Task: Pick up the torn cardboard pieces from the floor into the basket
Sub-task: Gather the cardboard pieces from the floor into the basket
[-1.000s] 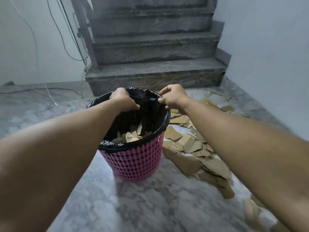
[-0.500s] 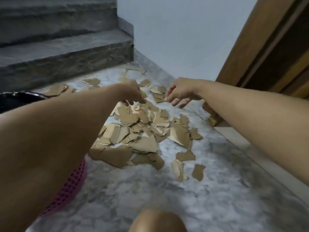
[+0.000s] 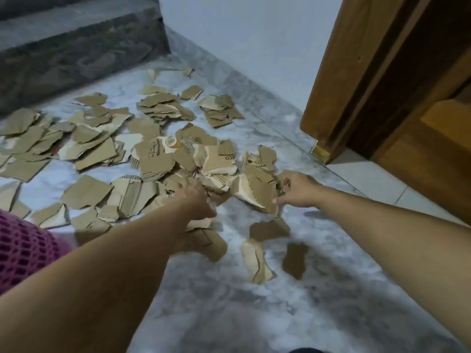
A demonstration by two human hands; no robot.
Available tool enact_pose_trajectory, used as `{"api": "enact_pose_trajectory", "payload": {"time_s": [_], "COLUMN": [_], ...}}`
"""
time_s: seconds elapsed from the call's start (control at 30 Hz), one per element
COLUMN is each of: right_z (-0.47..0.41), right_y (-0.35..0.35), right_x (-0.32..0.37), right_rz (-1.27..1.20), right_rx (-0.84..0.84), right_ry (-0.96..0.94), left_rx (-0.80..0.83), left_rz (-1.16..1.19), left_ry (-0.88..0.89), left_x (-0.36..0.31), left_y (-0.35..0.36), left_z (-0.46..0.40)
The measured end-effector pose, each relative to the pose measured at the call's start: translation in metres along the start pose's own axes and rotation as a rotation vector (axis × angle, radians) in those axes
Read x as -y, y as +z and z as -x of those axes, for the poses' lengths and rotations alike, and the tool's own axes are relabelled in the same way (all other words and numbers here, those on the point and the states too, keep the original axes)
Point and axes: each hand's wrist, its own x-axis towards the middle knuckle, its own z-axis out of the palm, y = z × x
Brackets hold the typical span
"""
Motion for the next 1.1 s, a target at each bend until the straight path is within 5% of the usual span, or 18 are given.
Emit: {"api": "enact_pose_trajectory", "payload": {"time_s": [0.17, 0.3, 0.43, 0.63, 0.9, 1.1], "right_z": [-0.042, -0.059, -0.065, -0.061, -0.060, -0.073], "right_y": [0.011, 0.017, 0.037, 0.058, 0.048, 0.022], "right_x": [0.012, 0.019, 0.031, 0.057, 0.086, 0.111], "right_rz": [-0.106, -0.086, -0.037, -0.074, -0.276, -0.274], "right_rx": [-0.065, -0.040, -0.044, -0.040, -0.009, 0.157], "right_ry": [0.149, 0.147, 0.237, 0.227, 0.083, -0.079], "left_rx": [-0.095, 0.050, 0.128, 0.073, -0.014, -0.008], "left_rz": [0.450, 0.505, 0.666, 0.348, 0.408, 0.602], "left_ry": [-0.464, -0.655, -0.658, -0.595, -0.342, -0.400], "left_x": [0.051, 0.070, 0.070, 0.038, 0.040, 0.089], "left_y": [0.015, 0.010, 0.016, 0.027, 0.041, 0.027], "left_z": [-0.016, -0.008, -0.017, -0.004, -0.002, -0.019]}}
